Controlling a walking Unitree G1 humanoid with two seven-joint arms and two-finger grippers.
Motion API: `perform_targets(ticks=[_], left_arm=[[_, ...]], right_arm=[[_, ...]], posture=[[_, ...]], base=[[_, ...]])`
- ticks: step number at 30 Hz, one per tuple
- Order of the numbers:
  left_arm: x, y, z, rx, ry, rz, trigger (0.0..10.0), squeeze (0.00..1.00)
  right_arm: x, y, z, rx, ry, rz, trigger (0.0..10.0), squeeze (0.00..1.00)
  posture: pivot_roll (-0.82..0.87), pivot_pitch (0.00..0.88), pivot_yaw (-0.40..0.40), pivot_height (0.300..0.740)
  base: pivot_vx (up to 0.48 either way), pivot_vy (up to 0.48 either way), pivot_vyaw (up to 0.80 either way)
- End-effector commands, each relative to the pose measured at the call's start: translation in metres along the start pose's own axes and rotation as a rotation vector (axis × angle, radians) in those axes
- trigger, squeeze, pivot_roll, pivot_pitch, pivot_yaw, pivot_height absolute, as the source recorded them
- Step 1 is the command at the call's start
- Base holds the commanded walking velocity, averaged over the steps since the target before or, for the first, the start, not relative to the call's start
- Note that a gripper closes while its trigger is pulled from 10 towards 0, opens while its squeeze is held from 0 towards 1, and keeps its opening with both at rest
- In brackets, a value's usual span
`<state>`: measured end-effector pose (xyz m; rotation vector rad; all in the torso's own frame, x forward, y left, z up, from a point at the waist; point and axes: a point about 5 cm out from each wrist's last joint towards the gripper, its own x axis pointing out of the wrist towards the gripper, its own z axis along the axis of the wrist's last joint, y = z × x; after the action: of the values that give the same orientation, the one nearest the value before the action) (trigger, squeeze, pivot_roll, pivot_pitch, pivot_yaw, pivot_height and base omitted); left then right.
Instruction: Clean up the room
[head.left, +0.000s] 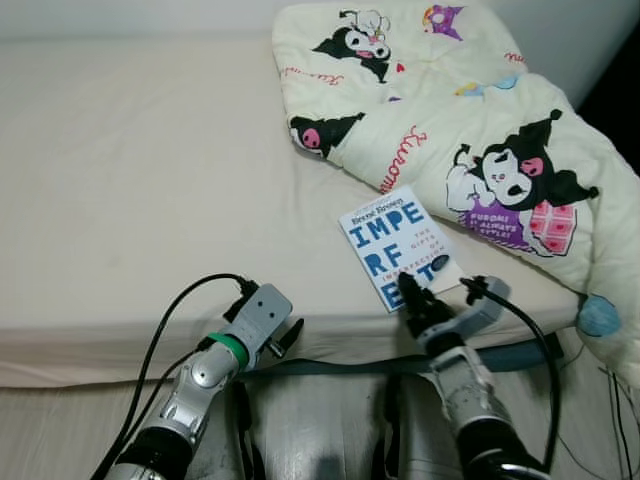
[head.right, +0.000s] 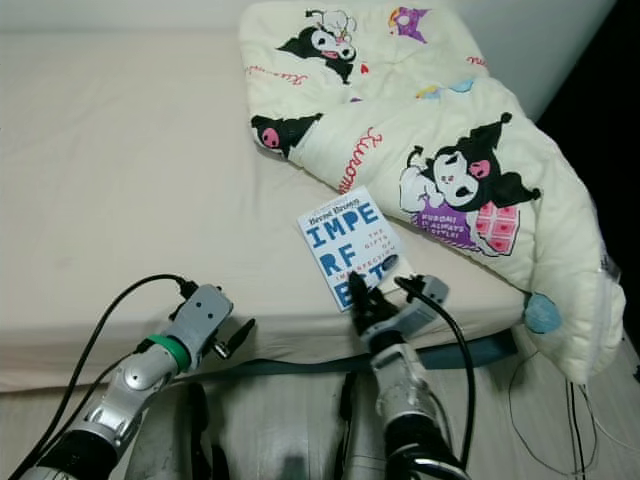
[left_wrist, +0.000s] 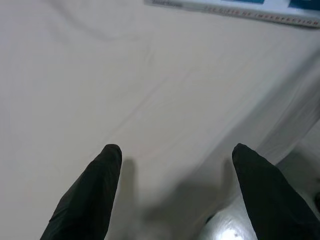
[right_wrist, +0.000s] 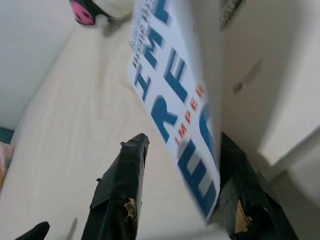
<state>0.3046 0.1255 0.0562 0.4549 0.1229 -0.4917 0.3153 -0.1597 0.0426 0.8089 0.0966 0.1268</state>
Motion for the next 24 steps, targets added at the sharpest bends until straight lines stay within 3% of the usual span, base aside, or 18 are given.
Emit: perform_targets(ticks=[1, 6, 9, 10, 11, 13, 14, 22, 23, 24], left_arm=[[-0.004, -0.004, -0.007, -0.007, 0.029, -0.012, 10.0, 0.00], [-0.006, -0.004, -0.008, -0.005, 0.034, -0.014, 10.0, 0.00], [-0.006, -0.005, -0.009, -0.004, 0.039, -0.017, 10.0, 0.00], [-0.006, -0.005, -0.009, -0.004, 0.040, -0.018, 10.0, 0.00], [-0.006, -0.005, -0.009, -0.005, 0.039, -0.018, 10.0, 0.00], [-0.006, -0.005, -0.009, -0.006, 0.039, -0.017, 10.0, 0.00], [-0.006, -0.005, -0.008, -0.006, 0.039, -0.017, 10.0, 0.00], [-0.006, -0.006, -0.007, -0.004, 0.039, -0.022, 10.0, 0.00], [-0.006, -0.006, -0.007, -0.002, 0.038, -0.024, 10.0, 0.00], [-0.006, -0.005, -0.007, -0.001, 0.039, -0.023, 10.0, 0.00]], right_arm=[[-0.011, -0.012, -0.017, 0.075, 0.048, -0.086, 10.0, 0.00], [-0.015, -0.013, -0.023, 0.086, 0.047, -0.103, 10.0, 0.00], [-0.019, -0.013, -0.022, 0.022, 0.001, -0.127, 10.0, 0.00], [-0.021, -0.015, -0.020, -0.006, -0.022, -0.151, 10.0, 0.42], [-0.024, -0.018, -0.017, -0.036, -0.046, -0.182, 10.0, 1.00], [-0.026, -0.021, -0.016, -0.048, -0.061, -0.208, 10.0, 1.00], [-0.032, -0.029, -0.011, -0.095, -0.084, -0.276, 10.0, 1.00], [-0.035, -0.039, -0.008, -0.066, -0.088, -0.340, 10.0, 1.00], [-0.034, -0.041, -0.008, -0.013, -0.087, -0.342, 10.0, 0.00], [-0.034, -0.044, -0.007, 0.012, -0.084, -0.352, 10.0, 0.00]], posture=[[0.04, 0.149, 0.057, 0.576], [0.03, 0.152, 0.059, 0.576], [0.03, 0.152, 0.057, 0.576], [0.03, 0.152, 0.057, 0.576], [0.03, 0.153, 0.058, 0.576], [0.03, 0.153, 0.059, 0.576], [0.03, 0.154, 0.059, 0.576], [0.03, 0.157, 0.067, 0.576], [0.03, 0.159, 0.067, 0.576], [0.04, 0.162, 0.071, 0.576]], base=[[0.000, 0.000, 0.00], [0.000, 0.000, 0.00], [0.000, 0.000, 0.00], [0.000, 0.000, 0.00], [0.000, 0.000, 0.00], [0.000, 0.000, 0.00], [0.000, 0.000, 0.00], [0.000, 0.000, 0.00], [0.000, 0.000, 0.00], [0.000, 0.000, 0.00]])
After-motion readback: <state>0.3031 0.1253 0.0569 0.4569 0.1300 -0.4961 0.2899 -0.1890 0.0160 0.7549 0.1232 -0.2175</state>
